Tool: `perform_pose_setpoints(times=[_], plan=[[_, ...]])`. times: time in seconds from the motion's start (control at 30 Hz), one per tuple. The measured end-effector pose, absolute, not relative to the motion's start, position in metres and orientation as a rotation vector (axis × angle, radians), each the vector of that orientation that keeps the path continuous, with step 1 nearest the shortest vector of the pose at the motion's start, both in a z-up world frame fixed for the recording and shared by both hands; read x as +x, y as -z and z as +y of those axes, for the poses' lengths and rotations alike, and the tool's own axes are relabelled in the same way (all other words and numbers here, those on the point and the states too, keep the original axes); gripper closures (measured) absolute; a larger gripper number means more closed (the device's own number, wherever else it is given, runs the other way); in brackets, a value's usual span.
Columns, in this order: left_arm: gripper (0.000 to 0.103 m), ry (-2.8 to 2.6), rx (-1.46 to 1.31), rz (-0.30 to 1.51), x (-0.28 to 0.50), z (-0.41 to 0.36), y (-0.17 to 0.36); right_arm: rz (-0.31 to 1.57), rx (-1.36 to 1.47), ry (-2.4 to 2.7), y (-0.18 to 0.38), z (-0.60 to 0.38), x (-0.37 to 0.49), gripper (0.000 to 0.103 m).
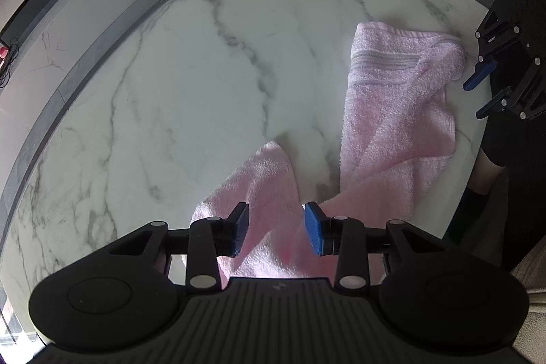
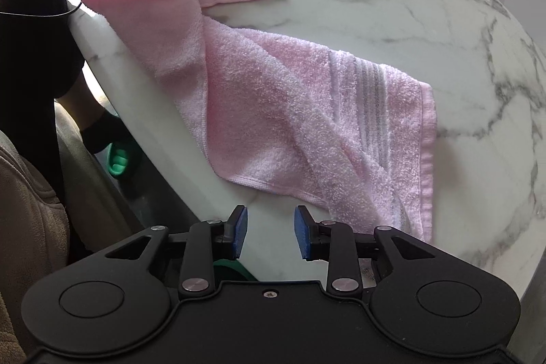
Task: Fold towel
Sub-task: 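Open the right gripper and release the towel while the left gripper keeps holding, then grasp the striped towel edge with the right gripper while the left gripper holds its corner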
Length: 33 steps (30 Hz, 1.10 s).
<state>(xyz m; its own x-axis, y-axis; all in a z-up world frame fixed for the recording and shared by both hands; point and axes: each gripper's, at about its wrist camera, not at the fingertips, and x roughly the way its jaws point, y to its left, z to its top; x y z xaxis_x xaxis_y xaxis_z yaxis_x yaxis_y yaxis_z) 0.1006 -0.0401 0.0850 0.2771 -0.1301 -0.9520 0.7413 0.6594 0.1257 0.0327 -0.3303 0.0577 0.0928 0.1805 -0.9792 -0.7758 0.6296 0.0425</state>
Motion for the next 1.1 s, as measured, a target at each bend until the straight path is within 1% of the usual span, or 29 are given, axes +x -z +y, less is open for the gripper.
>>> perform_pose_setpoints(times=[0.27, 0.47, 0.53, 0.6, 0.63, 0.7, 0.8, 1.1], plan=[[0.069, 0.613, 0.704, 1.239, 0.127, -0.050, -0.030, 1.302, -0.597, -0.702, -0.059, -0.367, 0.050, 0.066], [0.069, 0.612, 0.680, 1.282, 0.131, -0.040, -0.010, 1.308, -0.629, -0.671, -0.057, -0.386, 0.061, 0.065], [0.071, 0.623, 0.660, 1.289, 0.130, -0.037, -0.006, 1.310, -0.632, -0.667, -0.057, -0.391, 0.063, 0.063], [0.081, 0.639, 0.630, 1.290, 0.130, -0.033, -0.005, 1.314, -0.641, -0.655, -0.057, -0.394, 0.064, 0.062], [0.083, 0.645, 0.617, 1.293, 0.130, -0.032, -0.005, 1.317, -0.642, -0.650, -0.056, -0.395, 0.065, 0.061], [0.091, 0.654, 0.604, 1.295, 0.128, -0.031, -0.004, 1.323, -0.642, -0.643, -0.055, -0.397, 0.066, 0.061], [0.095, 0.655, 0.611, 1.287, 0.124, -0.032, -0.002, 1.330, -0.633, -0.644, -0.053, -0.398, 0.067, 0.061], [0.096, 0.638, 0.602, 1.282, 0.117, -0.026, 0.004, 1.344, -0.676, -0.653, -0.046, -0.394, 0.069, 0.061]])
